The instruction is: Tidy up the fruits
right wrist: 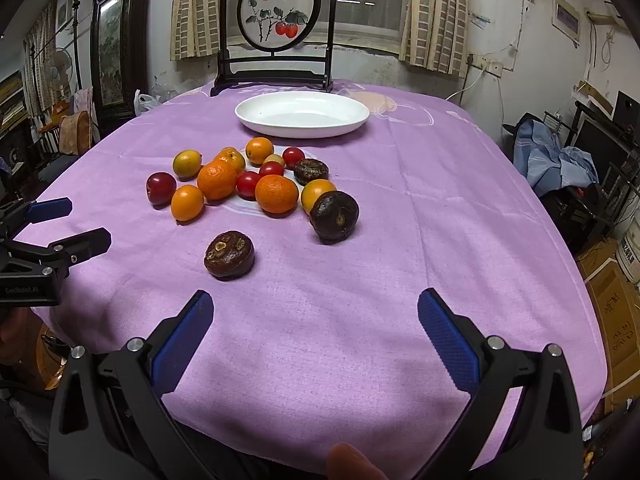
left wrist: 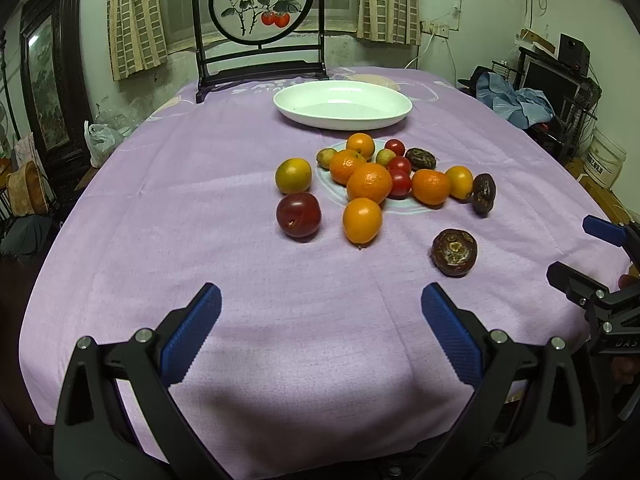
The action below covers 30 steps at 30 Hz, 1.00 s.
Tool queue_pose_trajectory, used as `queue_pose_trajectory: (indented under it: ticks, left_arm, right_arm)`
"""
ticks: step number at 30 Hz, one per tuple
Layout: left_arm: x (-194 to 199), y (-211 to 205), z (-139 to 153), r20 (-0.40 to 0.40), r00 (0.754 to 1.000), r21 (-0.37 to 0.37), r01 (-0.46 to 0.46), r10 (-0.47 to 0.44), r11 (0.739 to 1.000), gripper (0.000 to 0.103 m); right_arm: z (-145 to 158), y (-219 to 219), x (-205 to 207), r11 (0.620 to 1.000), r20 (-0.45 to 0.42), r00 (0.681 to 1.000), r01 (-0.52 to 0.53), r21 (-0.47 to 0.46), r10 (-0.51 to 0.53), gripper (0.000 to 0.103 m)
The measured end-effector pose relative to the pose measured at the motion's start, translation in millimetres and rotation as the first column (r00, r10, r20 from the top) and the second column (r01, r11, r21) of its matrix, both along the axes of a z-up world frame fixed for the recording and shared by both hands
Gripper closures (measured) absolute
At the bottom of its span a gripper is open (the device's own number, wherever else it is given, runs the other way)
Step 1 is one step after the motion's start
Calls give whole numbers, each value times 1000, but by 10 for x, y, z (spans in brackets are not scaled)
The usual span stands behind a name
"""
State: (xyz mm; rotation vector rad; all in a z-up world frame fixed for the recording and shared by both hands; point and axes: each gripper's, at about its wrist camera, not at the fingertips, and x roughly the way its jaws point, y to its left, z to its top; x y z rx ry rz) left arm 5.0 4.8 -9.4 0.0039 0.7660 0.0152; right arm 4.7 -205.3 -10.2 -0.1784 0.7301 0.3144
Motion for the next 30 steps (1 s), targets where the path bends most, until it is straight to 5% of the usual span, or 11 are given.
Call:
queue_pose_trajectory:
  ticks: [30]
  left_arm:
    - [1, 5, -22, -13, 1000, 5, 3, -3, 1000, 2]
  right_arm:
    - [-15, 10, 0, 1000, -5, 1000, -4, -3, 4, 1]
